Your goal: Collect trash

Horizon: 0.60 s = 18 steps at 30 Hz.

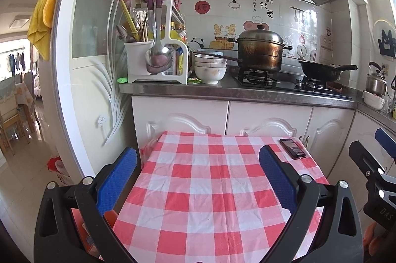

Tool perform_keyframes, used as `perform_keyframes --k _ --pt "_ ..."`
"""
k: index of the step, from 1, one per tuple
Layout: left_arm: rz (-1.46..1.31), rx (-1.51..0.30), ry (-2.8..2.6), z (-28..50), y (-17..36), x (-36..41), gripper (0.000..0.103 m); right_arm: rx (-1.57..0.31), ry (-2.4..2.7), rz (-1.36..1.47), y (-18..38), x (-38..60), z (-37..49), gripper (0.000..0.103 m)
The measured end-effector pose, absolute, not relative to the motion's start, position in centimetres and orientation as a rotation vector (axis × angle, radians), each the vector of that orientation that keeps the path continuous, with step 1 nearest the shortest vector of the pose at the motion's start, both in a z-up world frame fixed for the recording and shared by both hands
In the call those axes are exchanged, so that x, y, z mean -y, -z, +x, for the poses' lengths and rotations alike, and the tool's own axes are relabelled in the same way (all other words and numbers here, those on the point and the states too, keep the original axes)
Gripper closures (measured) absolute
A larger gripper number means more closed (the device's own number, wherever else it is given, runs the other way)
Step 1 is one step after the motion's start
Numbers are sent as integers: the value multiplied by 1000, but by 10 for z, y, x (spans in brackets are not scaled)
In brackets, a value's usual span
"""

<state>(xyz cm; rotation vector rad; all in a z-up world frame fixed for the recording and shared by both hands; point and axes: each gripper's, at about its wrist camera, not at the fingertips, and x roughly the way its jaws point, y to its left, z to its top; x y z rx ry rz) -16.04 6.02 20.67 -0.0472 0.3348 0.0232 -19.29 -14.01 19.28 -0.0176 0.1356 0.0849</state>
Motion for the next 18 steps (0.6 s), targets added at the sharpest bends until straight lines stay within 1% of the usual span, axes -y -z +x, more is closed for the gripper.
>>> perform_keyframes --k 18 --pt "-32 -341 -24 -160 -202 -61 5 -174 -91 -34 -186 132 -184 4"
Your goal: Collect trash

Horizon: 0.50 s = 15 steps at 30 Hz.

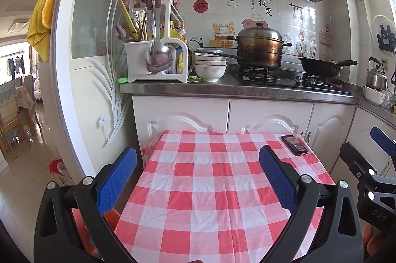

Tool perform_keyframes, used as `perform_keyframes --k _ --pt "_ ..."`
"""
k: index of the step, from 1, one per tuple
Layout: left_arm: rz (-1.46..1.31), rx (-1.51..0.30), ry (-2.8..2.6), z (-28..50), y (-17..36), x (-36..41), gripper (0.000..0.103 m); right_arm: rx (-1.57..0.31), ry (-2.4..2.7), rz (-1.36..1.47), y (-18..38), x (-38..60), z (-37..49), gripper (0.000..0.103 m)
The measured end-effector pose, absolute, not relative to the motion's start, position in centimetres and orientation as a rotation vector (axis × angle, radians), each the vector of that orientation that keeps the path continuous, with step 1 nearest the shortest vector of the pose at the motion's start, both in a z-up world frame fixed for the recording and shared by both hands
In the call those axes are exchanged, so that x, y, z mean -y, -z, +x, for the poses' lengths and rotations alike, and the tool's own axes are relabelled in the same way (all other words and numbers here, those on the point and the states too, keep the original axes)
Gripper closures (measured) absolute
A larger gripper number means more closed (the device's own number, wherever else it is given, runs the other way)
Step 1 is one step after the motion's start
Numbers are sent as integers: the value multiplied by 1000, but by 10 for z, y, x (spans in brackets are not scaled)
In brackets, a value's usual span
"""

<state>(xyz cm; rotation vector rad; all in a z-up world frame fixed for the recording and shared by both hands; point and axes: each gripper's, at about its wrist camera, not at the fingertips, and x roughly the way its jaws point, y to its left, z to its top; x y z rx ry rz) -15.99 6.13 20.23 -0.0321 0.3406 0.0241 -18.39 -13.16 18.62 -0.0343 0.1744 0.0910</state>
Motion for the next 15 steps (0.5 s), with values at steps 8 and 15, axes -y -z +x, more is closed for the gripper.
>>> perform_keyframes --k 8,15 --pt "-30 -345 -25 -159 -201 -63 5 -195 -96 -28 -180 133 -177 4" --pt "-23 -349 -21 -157 -198 -63 5 -203 -97 -24 -178 134 -174 4"
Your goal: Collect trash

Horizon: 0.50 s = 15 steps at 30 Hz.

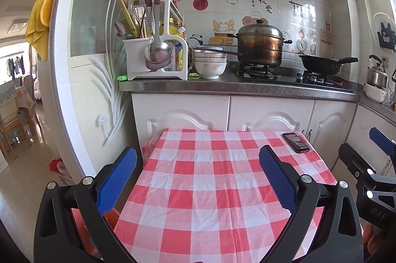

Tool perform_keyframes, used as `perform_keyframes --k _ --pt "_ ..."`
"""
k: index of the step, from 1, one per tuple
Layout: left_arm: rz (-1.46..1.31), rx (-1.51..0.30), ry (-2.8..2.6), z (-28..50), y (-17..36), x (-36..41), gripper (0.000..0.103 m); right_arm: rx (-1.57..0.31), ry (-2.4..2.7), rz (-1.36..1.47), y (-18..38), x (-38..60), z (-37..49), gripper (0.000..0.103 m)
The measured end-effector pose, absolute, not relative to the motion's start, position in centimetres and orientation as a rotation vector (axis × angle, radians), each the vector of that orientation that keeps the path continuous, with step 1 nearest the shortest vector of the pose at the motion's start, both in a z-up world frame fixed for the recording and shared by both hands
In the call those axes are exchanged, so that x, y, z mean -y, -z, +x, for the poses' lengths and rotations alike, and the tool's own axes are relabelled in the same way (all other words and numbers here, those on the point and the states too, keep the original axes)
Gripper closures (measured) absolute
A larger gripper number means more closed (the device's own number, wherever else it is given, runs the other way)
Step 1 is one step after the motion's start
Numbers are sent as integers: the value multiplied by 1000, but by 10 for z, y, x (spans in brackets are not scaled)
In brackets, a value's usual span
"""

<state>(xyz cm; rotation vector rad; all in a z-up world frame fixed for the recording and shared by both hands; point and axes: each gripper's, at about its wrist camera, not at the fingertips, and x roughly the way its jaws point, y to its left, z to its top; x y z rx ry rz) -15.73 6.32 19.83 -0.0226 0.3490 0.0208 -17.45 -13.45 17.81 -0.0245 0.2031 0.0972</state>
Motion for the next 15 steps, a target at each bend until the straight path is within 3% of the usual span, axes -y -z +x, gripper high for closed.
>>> perform_keyframes --k 15 --pt "-19 -350 -19 -154 -195 -63 5 -208 -105 -18 -177 136 -172 4"
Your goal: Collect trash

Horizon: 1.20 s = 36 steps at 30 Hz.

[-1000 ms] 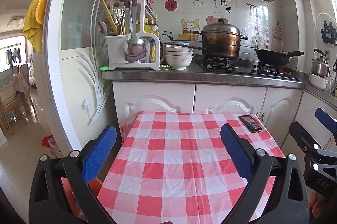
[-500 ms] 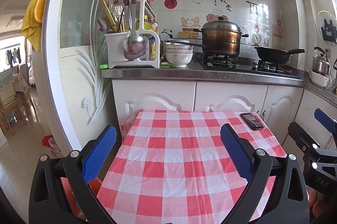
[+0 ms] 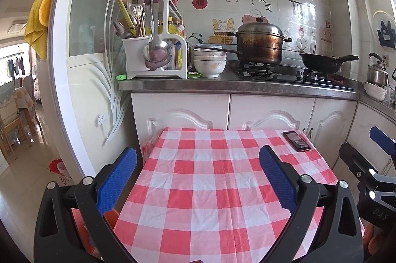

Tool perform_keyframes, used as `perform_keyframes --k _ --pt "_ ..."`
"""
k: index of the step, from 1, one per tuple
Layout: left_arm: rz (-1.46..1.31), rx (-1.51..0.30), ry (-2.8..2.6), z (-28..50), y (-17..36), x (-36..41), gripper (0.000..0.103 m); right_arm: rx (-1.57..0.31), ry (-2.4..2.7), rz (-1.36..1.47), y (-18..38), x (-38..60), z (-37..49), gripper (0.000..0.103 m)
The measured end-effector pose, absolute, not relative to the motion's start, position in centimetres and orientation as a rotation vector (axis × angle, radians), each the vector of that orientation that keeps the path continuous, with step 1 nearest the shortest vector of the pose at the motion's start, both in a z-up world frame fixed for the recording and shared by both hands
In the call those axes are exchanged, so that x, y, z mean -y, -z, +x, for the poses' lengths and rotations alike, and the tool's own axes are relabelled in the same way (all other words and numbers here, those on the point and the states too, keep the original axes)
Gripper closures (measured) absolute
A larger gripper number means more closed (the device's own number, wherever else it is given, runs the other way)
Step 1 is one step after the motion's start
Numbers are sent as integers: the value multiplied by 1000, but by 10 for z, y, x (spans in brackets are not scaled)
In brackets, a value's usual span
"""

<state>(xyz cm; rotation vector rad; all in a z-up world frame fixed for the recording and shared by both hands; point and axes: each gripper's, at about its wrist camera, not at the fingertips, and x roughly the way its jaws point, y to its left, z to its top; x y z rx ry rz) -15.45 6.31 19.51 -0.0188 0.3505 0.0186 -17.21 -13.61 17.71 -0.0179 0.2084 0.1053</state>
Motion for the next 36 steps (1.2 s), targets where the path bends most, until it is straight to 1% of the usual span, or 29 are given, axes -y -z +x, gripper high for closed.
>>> perform_keyframes --k 14,24,27,29,36 --pt "-1 -383 -18 -139 -181 -57 5 -241 -122 10 -164 143 -159 4" --pt "-13 -454 30 -119 -159 -50 5 -316 -125 60 -141 158 -138 4" --pt "-7 -508 25 -106 -142 -46 5 -362 -125 83 -129 165 -126 4" --pt "-11 -579 17 -92 -120 -43 5 -399 -121 96 -119 169 -117 4" --pt "-17 -791 -11 -47 -44 -28 5 -627 -96 94 -62 175 -67 4"
